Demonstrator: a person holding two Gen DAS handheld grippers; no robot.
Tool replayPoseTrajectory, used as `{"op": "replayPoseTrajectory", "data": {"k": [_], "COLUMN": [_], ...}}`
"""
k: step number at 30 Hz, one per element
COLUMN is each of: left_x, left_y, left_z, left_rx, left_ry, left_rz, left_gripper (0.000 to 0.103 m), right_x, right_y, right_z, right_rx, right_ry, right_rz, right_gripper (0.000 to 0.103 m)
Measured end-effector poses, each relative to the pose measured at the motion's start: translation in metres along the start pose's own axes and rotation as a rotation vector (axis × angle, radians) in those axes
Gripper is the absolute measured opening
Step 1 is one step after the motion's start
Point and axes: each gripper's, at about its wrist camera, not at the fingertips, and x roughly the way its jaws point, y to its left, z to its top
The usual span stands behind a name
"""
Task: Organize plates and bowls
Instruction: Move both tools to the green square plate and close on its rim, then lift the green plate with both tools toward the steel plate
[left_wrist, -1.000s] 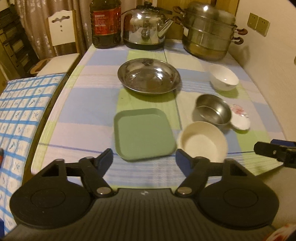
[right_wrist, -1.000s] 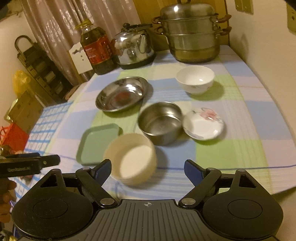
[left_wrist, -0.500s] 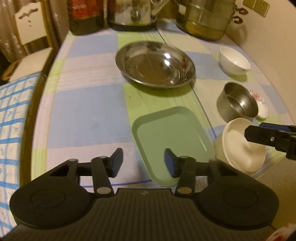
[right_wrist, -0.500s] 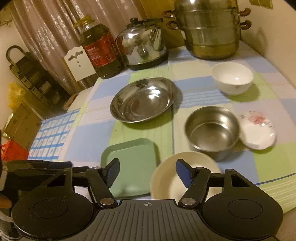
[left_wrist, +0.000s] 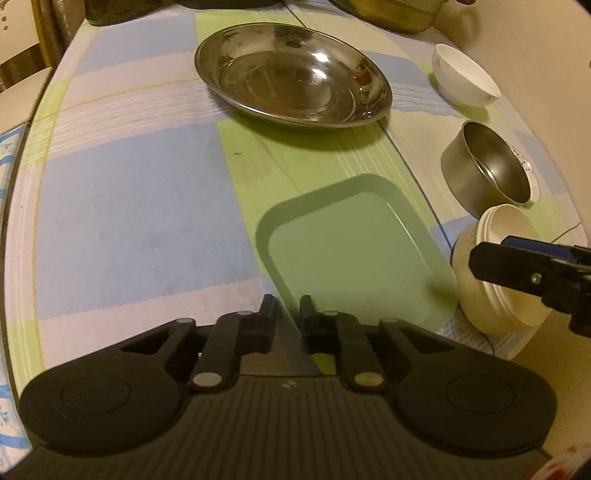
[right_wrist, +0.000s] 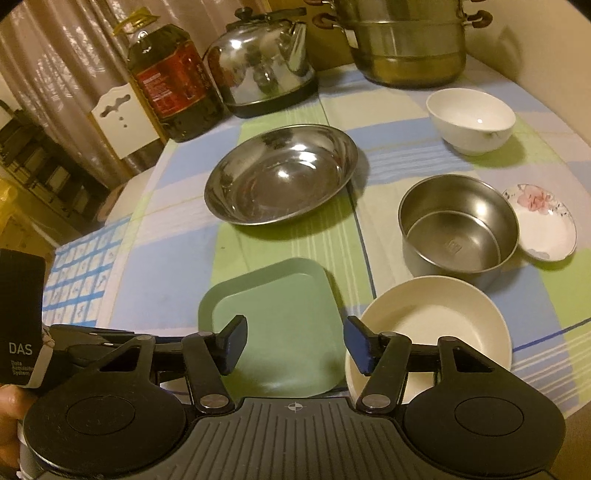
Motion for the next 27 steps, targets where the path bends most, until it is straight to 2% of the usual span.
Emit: {"op": "replayPoseTrajectory", "data": {"k": [5, 9, 15, 20, 27], "left_x": [0.000, -0.001, -0.003, -0.003, -0.002], "left_y": [0.010, 0.022, 0.040, 0.045, 0.045], "left_z": [0.006, 0.012, 0.018, 0.019, 0.016], "left_rx": [0.000, 0.004, 0.008, 0.016, 0.030], "left_ry": [-0.019, -0.038, -0.048, -0.045, -0.026], "left_rz": [-0.013, 0.005, 0.039, 0.027, 0.011], "left_gripper": [0.008, 0.006, 0.006, 0.006, 0.007], "right_x": [0.007, 0.015, 0.037, 0.058, 0.073], "right_y": [0.007, 0.012, 0.019, 0.020, 0.018], "right_z": [0.000, 0.001, 0.002, 0.001, 0.000], "right_rx": [0.012, 0.008, 0.000, 0.021, 0.053], "right_ry": [0.003, 0.010, 0.041, 0.081, 0.127], "right_rz": [-0.024, -0.036, -0.051, -0.066, -0.092], "right_gripper": [0.057, 0.054, 0.044, 0.034, 0.028]}}
